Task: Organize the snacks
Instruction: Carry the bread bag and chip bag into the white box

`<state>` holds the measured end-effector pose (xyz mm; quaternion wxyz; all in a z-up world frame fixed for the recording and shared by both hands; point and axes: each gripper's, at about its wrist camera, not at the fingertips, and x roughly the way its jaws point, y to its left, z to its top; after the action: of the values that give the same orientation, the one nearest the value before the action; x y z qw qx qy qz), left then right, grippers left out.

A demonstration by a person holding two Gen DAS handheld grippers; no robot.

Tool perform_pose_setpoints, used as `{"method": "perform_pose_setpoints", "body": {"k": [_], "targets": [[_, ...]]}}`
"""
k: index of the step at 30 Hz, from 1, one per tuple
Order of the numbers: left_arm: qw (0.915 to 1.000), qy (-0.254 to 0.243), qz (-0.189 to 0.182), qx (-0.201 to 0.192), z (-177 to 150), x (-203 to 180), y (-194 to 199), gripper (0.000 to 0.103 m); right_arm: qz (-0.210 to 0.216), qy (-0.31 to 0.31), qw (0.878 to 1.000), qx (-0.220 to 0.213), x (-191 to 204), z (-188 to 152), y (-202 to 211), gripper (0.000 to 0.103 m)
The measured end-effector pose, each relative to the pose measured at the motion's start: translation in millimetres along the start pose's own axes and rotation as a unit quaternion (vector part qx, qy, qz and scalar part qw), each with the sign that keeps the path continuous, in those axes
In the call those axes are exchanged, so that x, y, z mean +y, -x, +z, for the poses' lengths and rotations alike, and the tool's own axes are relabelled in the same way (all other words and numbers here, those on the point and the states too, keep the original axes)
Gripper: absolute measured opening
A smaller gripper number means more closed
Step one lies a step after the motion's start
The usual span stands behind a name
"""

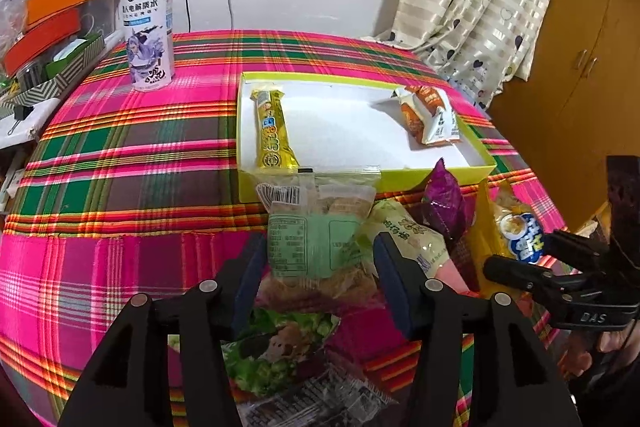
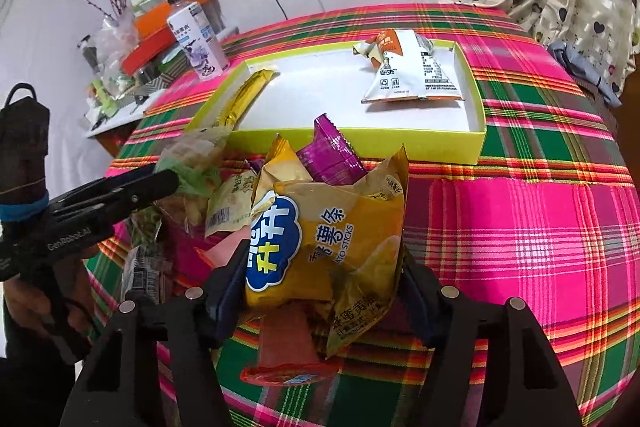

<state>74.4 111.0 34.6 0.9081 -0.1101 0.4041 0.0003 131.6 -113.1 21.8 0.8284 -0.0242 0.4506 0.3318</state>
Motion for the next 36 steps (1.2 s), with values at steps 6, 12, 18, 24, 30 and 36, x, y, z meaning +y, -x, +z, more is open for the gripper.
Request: {"method": "perform_pose_setpoints", "body": {"k": [6,12,18,24,30,36], "targets": [[0.9997,0.002,0.009,0.022,1.5,-1.7,-17.1,0.056,-0.012,0.008,1.000,-0.008,3.2,0.1,3.5,0.067],[0.9997,-0.014,0.017,0.014,-1.4,-8.7,-15.9,0.049,-0.018,0.011,1.000,-0.013,2.3,-0.1,6.4,0.067],[0.9997,-0.017,0.018,-0.005,-2.6,-11.3,-1.9,0.048,-0.024,0.017,0.999,-0.021,4.8,0.3,12.0,0.067],[0.9994,-0.016,0.016,-0.024,3.1,-12.6,12.5,0.048,-0.029,0.021,0.999,-0.033,6.2,4.5,19.3,0.067],[0.9992,-0.017,0.013,-0.034,13.0,-14.1,16.4,0.048,-0.037,0.024,0.998,-0.044,2.1,12.4,25.2,0.067],[0.9988,-0.025,0.009,-0.040,26.4,-19.1,15.1,0.048,-0.045,0.030,0.997,-0.057,0.1,23.6,28.6,0.067]]}}
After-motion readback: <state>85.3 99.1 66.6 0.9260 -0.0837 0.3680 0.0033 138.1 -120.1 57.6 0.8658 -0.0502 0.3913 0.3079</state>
